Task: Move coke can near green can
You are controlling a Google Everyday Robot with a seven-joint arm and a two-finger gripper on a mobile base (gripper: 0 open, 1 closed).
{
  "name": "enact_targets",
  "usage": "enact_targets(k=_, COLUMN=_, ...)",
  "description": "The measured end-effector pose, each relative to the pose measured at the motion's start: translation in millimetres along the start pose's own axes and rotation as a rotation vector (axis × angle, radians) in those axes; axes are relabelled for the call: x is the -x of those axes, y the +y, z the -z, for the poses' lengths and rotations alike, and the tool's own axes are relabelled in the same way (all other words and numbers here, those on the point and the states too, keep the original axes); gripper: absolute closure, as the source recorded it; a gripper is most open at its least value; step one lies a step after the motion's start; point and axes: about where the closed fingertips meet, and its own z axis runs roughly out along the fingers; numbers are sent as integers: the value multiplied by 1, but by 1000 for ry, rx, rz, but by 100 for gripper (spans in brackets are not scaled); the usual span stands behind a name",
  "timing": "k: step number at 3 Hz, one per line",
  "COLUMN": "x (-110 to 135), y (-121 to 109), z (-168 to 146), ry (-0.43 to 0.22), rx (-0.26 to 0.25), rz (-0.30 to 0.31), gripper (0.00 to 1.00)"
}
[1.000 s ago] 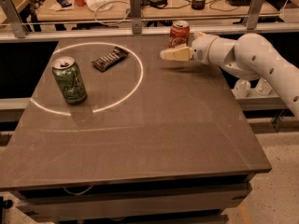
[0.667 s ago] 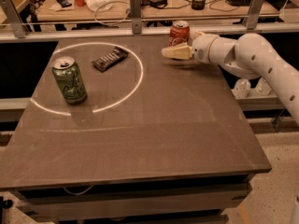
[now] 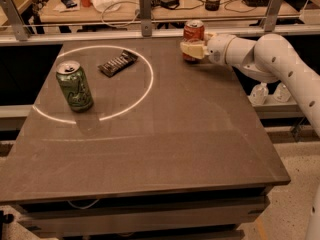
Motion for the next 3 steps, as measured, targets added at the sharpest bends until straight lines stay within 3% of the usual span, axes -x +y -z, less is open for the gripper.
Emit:
enact_targets(k=1, x=19, y=21, z=9, ry=4, rx=76, rz=-30, gripper=87)
enact_targets(k=2, x=39, y=67, z=25, ry=-22, rx=202, rz=-83, gripper=100)
enact_targets(k=3, x=47, y=139, z=33, ry=-52, rx=356, rz=-157, gripper=100)
